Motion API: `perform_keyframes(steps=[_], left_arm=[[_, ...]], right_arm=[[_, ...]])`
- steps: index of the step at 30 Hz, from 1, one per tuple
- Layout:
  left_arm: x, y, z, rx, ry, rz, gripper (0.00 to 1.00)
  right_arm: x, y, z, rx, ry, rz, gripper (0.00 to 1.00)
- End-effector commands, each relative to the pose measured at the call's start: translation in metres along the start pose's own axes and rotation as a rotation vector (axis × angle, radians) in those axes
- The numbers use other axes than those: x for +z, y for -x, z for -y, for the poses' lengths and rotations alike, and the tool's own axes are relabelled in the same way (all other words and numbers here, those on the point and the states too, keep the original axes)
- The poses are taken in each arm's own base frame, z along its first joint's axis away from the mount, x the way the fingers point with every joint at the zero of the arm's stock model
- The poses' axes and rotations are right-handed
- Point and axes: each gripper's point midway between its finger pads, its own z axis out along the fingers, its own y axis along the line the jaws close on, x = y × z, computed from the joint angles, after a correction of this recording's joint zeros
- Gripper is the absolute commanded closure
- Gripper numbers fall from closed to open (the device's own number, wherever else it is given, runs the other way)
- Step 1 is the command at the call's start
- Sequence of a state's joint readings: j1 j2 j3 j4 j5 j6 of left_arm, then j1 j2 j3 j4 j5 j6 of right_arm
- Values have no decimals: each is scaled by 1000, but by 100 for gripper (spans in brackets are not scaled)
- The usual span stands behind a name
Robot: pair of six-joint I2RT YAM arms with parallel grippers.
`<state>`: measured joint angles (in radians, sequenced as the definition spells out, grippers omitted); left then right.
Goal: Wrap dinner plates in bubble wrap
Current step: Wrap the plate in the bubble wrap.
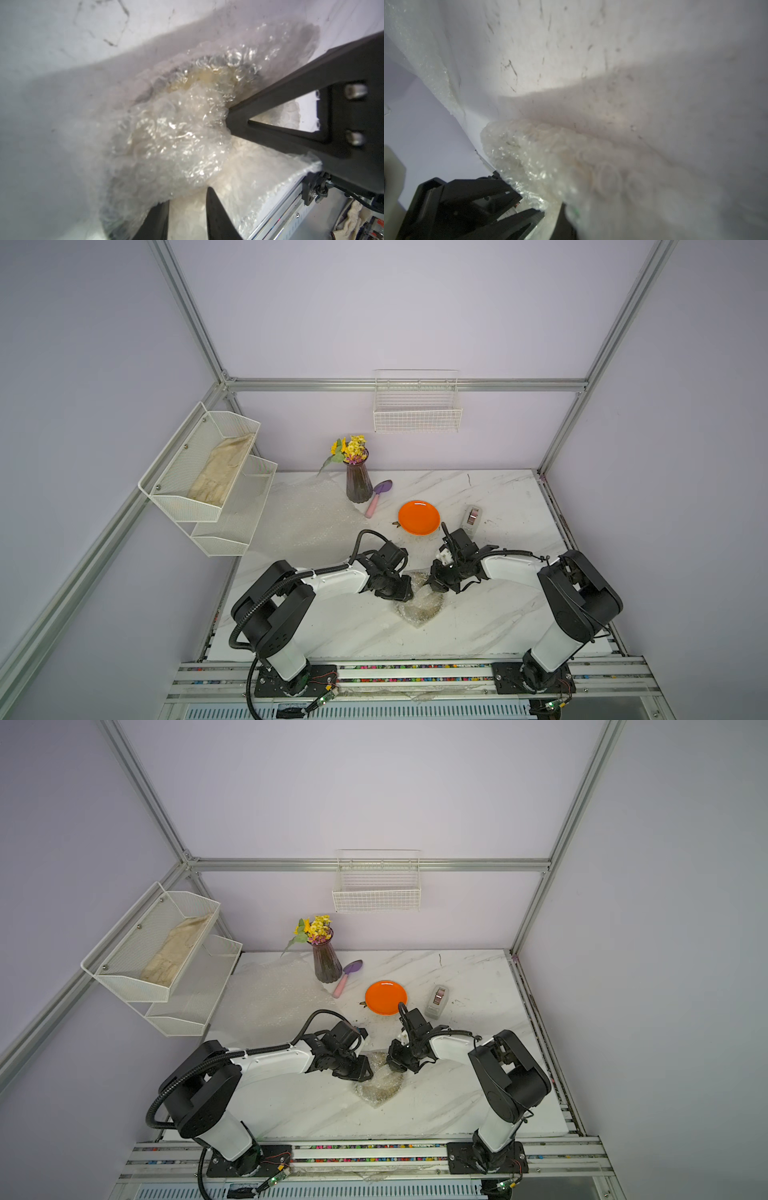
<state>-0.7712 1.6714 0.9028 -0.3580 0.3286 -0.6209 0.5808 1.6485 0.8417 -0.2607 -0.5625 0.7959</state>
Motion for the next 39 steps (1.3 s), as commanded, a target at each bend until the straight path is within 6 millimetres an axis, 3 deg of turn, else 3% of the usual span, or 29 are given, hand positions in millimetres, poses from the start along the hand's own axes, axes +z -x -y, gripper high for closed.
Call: perform_keyframes(steps=[1, 3, 5, 7, 9, 11, 14, 17, 23, 26, 29, 32, 35, 39], left_arm=[[14, -29, -30, -52, 128, -131, 69], [15, -30, -31, -50, 131, -143, 69], [16, -32, -31, -51, 130, -150, 69], [17, -33, -32, -50, 132, -155, 68], [17, -33, -33, -50, 135, -154, 67], [17, -33, -33, -46, 133, -155, 67], [16, -33, -34, -46, 140, -153, 67], [16, -34, -34, -45, 143, -159, 67], [11, -30, -32, -50, 153, -149, 67], [-4, -17, -22, -49, 150, -111, 66], [-34, 6, 3, -39, 113, -31, 61], [-50, 21, 27, -49, 45, 1, 60], [-46, 26, 51, -72, -44, -36, 67], [-24, 23, 64, -112, -123, -88, 74]], right_arm=[[-27, 5, 6, -5, -123, 92, 100], [-30, 1, -18, -18, -38, 88, 100], [-18, -11, -50, -11, 119, 30, 100], [-4, -24, -64, -20, 164, -41, 100], [4, -28, -52, -40, 86, -43, 100], [5, -29, -21, -44, -54, -27, 100], [-6, -28, 24, -87, -279, 9, 100], [-14, -31, 44, -105, -372, 13, 100], [-4, -34, 57, -100, -387, -7, 100], [5, -34, 67, -96, -403, -19, 100], [9, -23, 64, -126, -384, 33, 100], [17, -15, 51, -175, -333, 43, 100], [20, -15, 53, -163, -340, 36, 100], [23, -19, 56, -130, -321, 35, 100]])
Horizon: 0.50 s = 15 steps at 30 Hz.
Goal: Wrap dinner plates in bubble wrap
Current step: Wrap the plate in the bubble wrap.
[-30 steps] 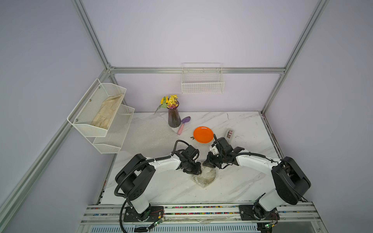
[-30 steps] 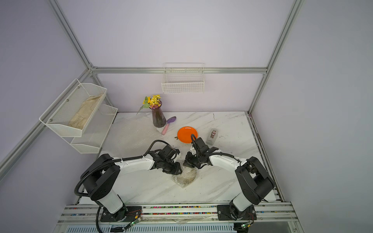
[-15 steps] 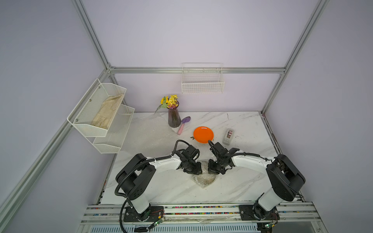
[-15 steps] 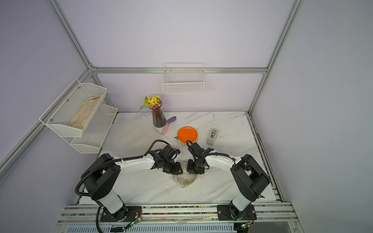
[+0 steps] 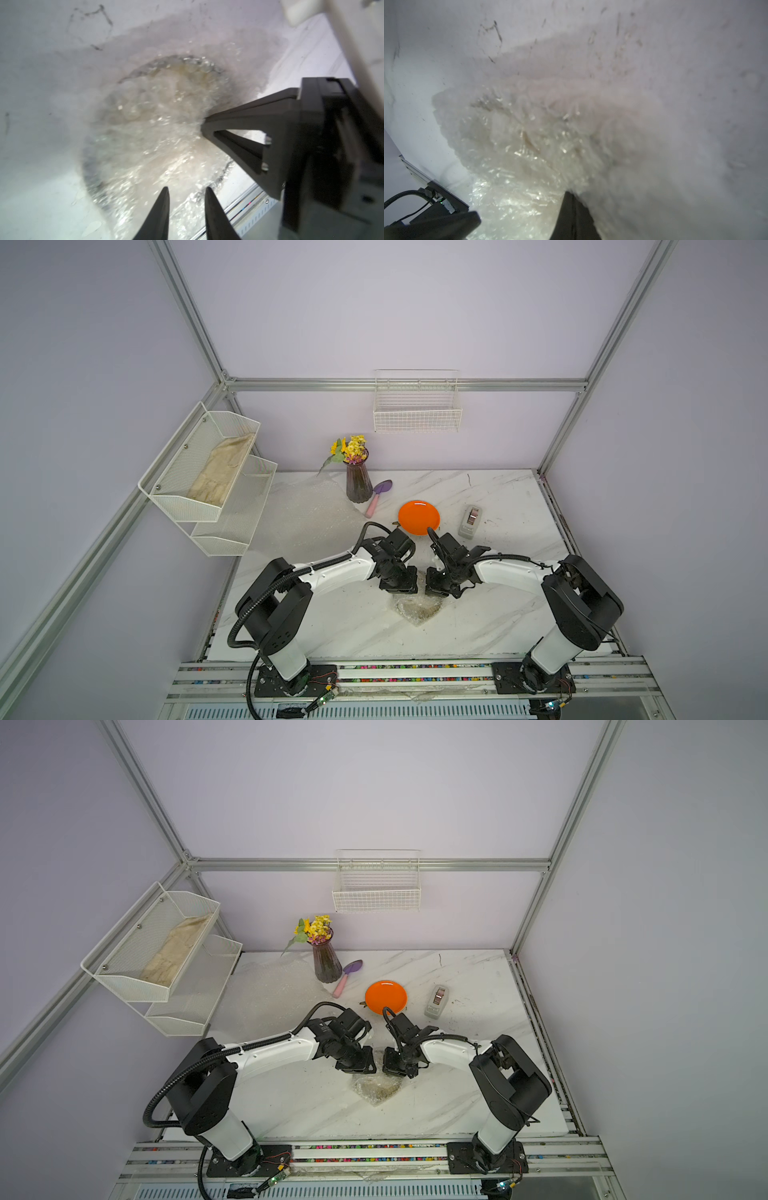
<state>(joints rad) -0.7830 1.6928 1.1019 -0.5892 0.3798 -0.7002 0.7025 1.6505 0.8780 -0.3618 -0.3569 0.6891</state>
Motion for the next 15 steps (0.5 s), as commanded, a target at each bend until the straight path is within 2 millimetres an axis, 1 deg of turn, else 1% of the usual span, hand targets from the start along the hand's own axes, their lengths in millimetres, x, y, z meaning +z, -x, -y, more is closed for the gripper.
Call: perform_keyframes(steps=[1, 2, 6, 10, 12, 14, 15], left_arm=[[6, 9, 34, -30, -130, -26, 75], [12, 6, 32, -44, -140, -39, 77], [38, -12, 9, -91, -109, -110, 84], [54, -30, -19, -120, -35, -161, 89], [58, -37, -34, -129, 20, -177, 89], [61, -43, -50, -146, 74, -194, 90], [62, -45, -54, -148, 87, -200, 90]], right_arm=[[21, -14, 41, 52, -133, -28, 100], [21, -15, 42, 55, -131, -26, 100], [17, -15, 42, 65, -130, -19, 100], [13, -12, 36, 70, -116, -13, 100], [2, -4, 26, 77, -75, 14, 100], [-18, 13, 16, 100, -12, 61, 100], [-29, 21, 10, 108, 24, 84, 100]])
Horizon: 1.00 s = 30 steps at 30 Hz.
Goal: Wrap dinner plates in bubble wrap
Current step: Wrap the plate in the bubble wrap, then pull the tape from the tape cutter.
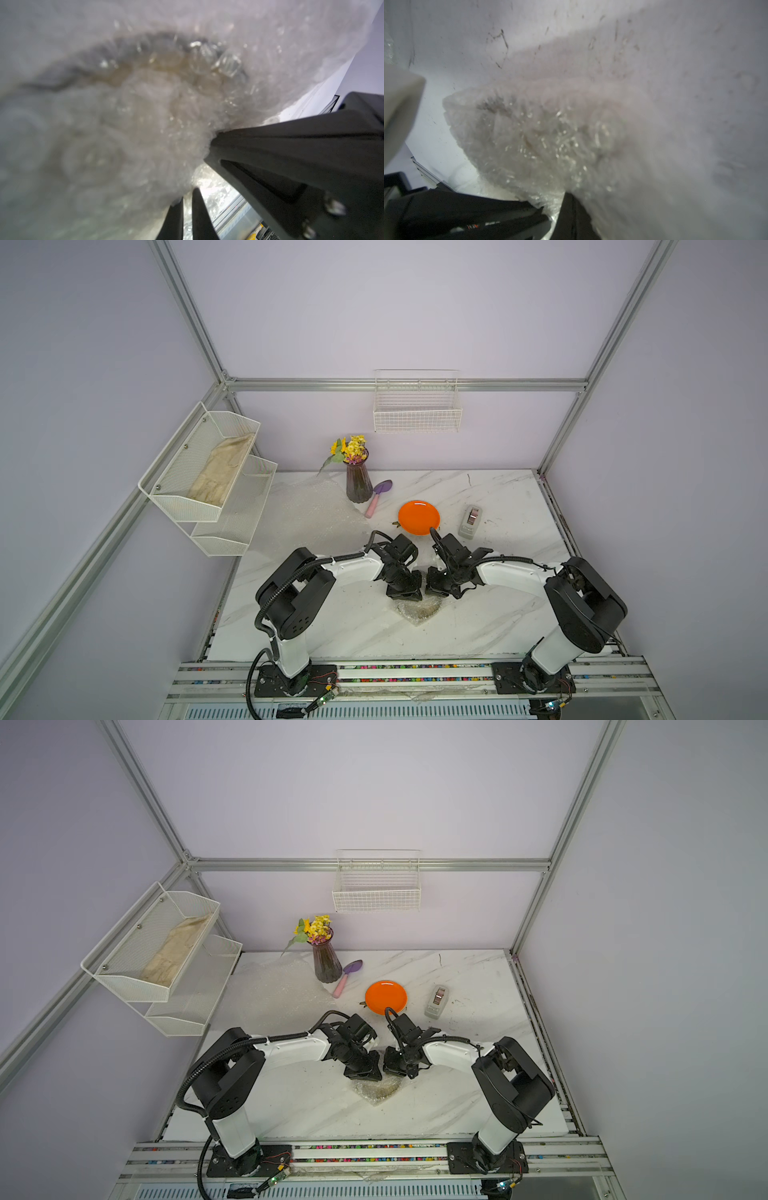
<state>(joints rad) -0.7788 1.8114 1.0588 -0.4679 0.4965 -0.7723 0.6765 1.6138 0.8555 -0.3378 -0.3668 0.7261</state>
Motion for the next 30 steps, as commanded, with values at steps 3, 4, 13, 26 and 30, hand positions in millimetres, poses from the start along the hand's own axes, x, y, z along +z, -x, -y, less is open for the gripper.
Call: perform_keyframes(steps=[3, 4, 13, 26, 30], left_arm=[[24, -30, -60, -73, 177, -99, 90], [24, -30, -61, -75, 181, -98, 90], [22, -29, -71, -91, 221, -86, 90], [21, -31, -71, -97, 221, -88, 90], [21, -31, -70, -98, 217, -91, 90]], right_arm=[[-57, 48, -5, 73, 107, 132, 93], [-68, 60, -6, 76, 140, 154, 89], [-138, 193, 84, 255, 311, 370, 65], [-108, 246, 120, 382, 475, 373, 65], [-103, 237, 120, 387, 493, 364, 65]])
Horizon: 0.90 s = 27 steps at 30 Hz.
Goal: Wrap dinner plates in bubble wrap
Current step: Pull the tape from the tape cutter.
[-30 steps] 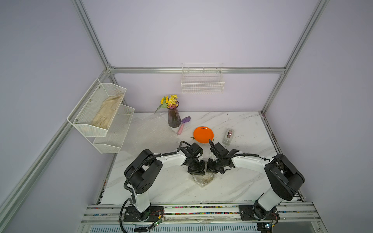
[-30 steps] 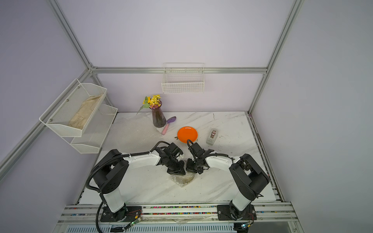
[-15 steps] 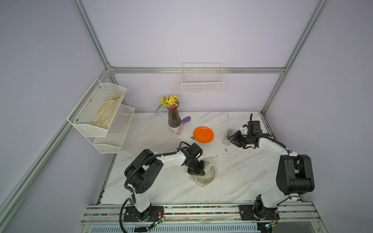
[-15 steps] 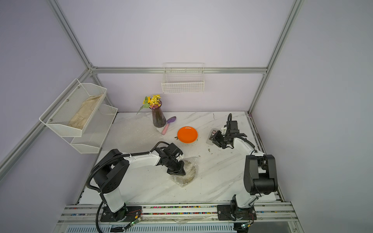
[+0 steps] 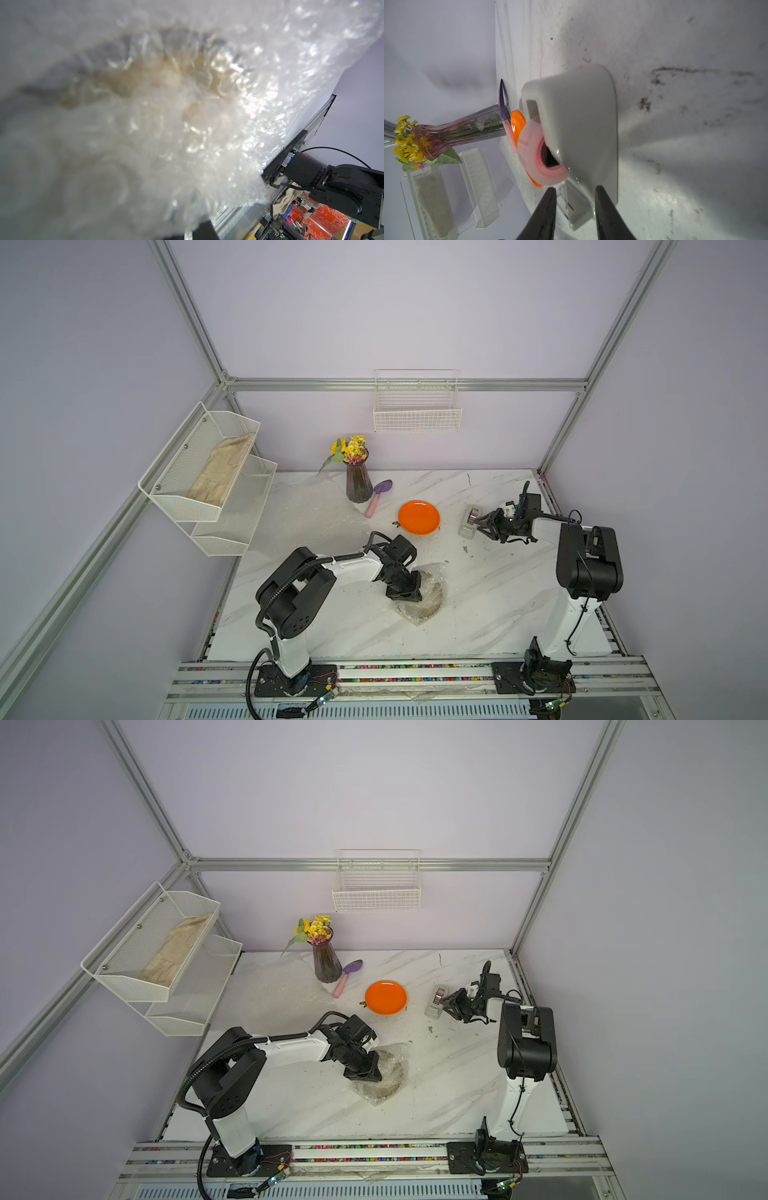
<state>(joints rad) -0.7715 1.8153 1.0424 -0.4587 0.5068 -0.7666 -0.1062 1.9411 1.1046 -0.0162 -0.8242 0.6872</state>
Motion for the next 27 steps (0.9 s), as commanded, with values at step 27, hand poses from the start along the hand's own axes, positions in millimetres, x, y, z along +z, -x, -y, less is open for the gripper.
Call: perform_keyframes(steps=[27], left_arm=[[19, -32, -66, -97, 220, -93, 90]], right_arm=[[13, -15, -4, 35, 98, -12, 67]])
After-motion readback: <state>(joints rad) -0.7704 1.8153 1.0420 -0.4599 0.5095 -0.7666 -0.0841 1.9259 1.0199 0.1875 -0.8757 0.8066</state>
